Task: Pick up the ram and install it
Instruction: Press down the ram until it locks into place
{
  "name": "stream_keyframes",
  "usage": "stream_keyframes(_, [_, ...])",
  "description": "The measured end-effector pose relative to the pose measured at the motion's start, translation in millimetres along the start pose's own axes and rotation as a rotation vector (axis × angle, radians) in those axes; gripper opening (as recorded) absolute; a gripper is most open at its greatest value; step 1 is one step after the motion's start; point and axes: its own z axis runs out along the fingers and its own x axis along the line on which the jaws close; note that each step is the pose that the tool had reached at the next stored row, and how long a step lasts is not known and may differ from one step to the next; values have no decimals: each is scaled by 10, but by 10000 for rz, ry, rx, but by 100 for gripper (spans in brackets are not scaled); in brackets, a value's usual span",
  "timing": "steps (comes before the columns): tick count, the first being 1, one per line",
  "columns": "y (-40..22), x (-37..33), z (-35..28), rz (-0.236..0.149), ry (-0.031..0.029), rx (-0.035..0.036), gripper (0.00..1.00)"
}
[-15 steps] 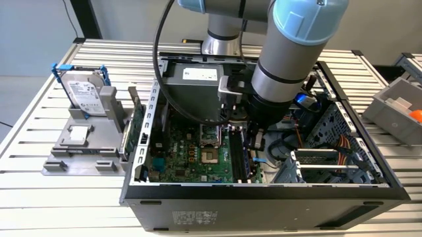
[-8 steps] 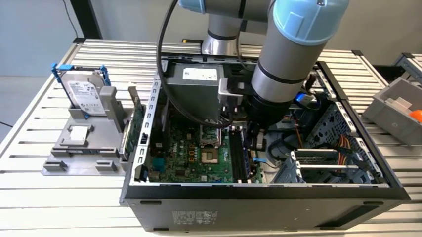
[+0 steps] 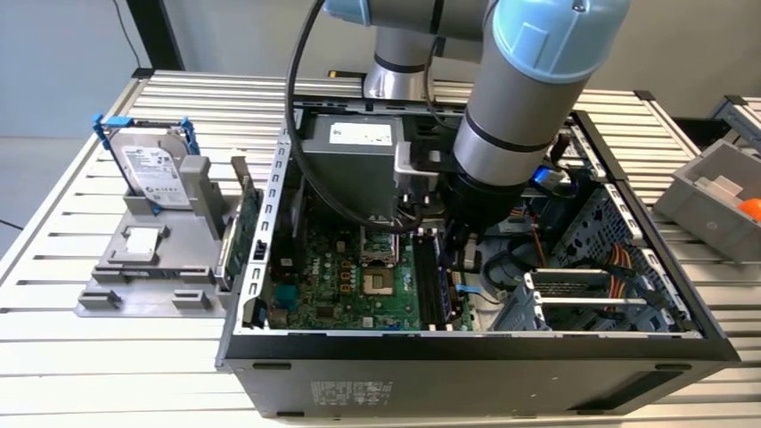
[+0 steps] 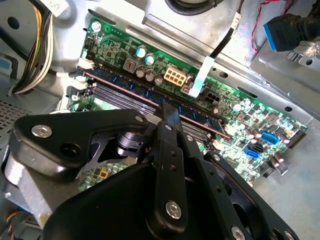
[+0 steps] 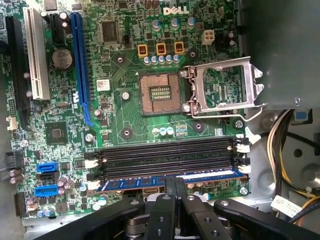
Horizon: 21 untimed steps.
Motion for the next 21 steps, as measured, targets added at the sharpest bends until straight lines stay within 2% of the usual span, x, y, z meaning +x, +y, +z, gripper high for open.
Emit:
stream_keyframes(10, [-5,9,173,-19,21,-4,0])
stream_keyframes(12, [-6,6,187,-25,46,-7,0])
stream_keyframes(13, [-6,3,165,-24,57,-8,0])
stream_keyframes(15, [-4,0,111,-27,-22,2,0])
stream_keyframes(17, [-1,1,14,-26,4,-2,0])
stream_keyframes(21, [4,-6,-170,-26,4,-1,0])
